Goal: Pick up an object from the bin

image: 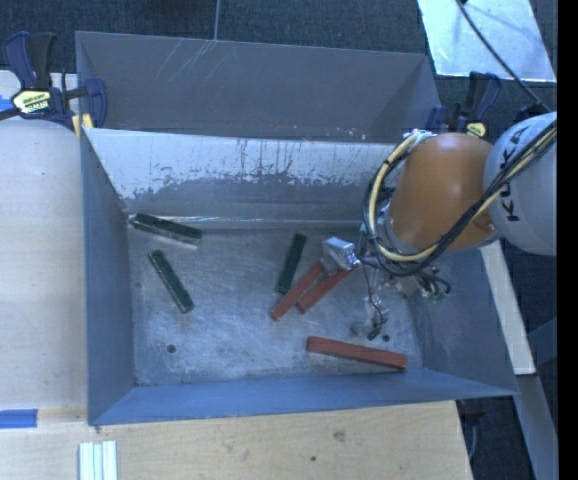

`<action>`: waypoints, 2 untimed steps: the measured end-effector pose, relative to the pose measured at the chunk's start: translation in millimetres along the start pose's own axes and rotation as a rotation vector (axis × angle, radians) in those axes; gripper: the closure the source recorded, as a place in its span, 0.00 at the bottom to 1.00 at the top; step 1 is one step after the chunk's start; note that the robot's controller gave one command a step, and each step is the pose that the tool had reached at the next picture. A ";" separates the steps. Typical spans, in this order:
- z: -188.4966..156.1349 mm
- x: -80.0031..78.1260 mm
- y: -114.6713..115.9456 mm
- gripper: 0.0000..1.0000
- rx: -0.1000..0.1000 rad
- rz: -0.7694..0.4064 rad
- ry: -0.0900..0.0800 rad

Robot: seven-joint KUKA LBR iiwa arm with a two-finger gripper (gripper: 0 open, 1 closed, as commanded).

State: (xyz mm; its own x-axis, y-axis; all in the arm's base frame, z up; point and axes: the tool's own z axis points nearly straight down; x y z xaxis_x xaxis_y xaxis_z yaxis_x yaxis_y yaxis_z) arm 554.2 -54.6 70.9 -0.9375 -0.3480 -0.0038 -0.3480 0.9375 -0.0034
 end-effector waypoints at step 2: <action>-1.0 -38.2 47.3 0.00 -0.001 -0.215 -0.004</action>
Offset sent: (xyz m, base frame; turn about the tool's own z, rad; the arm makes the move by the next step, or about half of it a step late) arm 0.0441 0.0469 -0.0009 0.0162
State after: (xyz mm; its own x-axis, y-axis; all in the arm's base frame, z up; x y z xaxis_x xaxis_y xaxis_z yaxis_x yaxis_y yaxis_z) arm 573.6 3.0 71.9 -0.8418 -0.5397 -0.0067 -0.5397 0.8419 -0.0037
